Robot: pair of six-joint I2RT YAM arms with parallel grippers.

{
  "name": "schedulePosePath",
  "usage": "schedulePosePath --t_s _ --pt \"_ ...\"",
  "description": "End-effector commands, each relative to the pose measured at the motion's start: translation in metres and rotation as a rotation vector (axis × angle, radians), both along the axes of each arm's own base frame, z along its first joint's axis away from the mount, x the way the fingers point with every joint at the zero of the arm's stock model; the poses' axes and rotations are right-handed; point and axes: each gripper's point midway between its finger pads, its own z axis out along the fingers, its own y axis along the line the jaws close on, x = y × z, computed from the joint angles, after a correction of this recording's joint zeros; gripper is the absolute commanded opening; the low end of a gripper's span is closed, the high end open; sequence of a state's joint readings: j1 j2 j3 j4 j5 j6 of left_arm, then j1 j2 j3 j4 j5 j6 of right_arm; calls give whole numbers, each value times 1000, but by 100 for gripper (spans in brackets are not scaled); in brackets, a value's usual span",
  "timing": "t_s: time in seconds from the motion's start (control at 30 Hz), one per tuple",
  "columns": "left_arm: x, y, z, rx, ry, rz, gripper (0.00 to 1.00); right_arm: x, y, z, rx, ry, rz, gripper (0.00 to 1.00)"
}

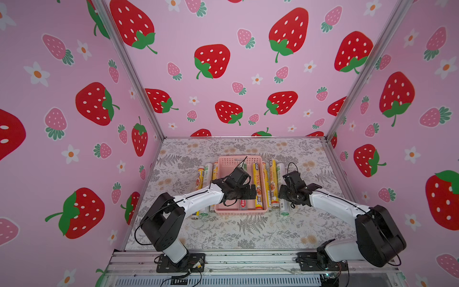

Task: Put the plastic wrap into the basket
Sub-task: Pick up the plastic wrap from the center of the board.

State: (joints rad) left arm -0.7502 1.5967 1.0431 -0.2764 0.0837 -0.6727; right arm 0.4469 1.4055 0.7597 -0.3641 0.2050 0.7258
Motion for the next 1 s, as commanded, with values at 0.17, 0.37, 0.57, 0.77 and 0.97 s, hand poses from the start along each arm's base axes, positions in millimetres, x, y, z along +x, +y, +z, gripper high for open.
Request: schedulePosePath --t_s 0.17,0.37,0.57,0.77,0.97 --pt "4 25 11 60 -73 40 100 2 -5 -15 -42 40 8 68" --pt "20 15 -2 78 -65 28 99 1 -9 -21 -59 50 -9 67" --pt "30 7 -17 90 -55 27 99 2 -11 -22 -63 49 -15 68" --pt "33 -11 -12 16 -56 -11 100 3 -14 -25 -34 31 -29 68" --pt "30 -33 -6 -37 -45 -65 100 2 -17 -28 -23 24 -36 67"
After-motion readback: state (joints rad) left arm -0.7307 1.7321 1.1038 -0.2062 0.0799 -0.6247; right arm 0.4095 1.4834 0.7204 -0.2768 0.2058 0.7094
